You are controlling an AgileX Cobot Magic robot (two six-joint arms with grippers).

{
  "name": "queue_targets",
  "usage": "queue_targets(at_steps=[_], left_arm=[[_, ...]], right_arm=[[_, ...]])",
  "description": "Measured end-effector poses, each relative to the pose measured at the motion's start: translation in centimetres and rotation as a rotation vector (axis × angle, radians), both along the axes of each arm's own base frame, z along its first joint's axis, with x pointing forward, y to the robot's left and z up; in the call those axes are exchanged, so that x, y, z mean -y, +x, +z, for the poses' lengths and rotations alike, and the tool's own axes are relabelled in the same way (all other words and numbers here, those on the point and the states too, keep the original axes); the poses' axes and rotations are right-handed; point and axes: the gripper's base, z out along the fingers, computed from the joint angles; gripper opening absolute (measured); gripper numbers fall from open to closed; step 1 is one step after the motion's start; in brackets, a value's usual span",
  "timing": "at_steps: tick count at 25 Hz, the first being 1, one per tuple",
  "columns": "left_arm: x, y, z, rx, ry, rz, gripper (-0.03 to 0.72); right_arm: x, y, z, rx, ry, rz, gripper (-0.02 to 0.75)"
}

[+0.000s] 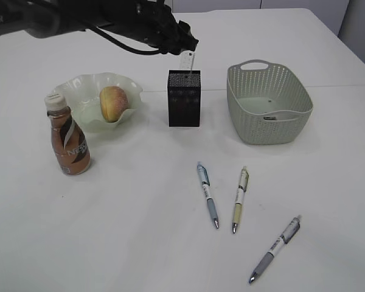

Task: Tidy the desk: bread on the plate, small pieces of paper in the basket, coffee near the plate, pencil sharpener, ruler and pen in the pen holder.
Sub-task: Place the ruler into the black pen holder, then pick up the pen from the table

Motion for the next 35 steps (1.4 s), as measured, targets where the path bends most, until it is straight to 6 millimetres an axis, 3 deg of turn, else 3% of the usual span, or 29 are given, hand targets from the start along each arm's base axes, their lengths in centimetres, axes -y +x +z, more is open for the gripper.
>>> queue_targets(at_steps=[7, 11, 17, 21, 26, 35], left_arm=[[-2.0, -2.3, 4.4, -0.153, -0.009, 0.0, 0.361], [-3.9, -3.4, 5.8, -0.317, -0.047, 0.063, 0.361], [-6.3, -5.6, 6.4, -0.579, 0.026, 0.103, 0.361], [-7.1, -6.5, 5.6, -0.628, 0.21, 0.124, 0.361], [-6.6, -7.0, 5.5, -0.553, 0.407, 0.207, 0.36], [-4.1, -8.6, 6.0, -0.652, 0.24, 0.117, 0.361]], right_arm=[[0.1, -0.1, 0.0, -0.016, -0.003, -0.005, 0.467], [0.1, -0.2, 0.7, 0.003, 0.002, -0.007, 0.467], [0.1, -0.2, 1.9, 0.043, 0.013, -0.008, 0.467], [-0.1, -0.3, 2.1, 0.047, 0.032, -0.003, 0.467], [-0.3, -0.3, 2.1, 0.038, 0.06, 0.002, 0.467], [-0.9, 0.6, 1.5, -0.006, 0.103, -0.016, 0.467]])
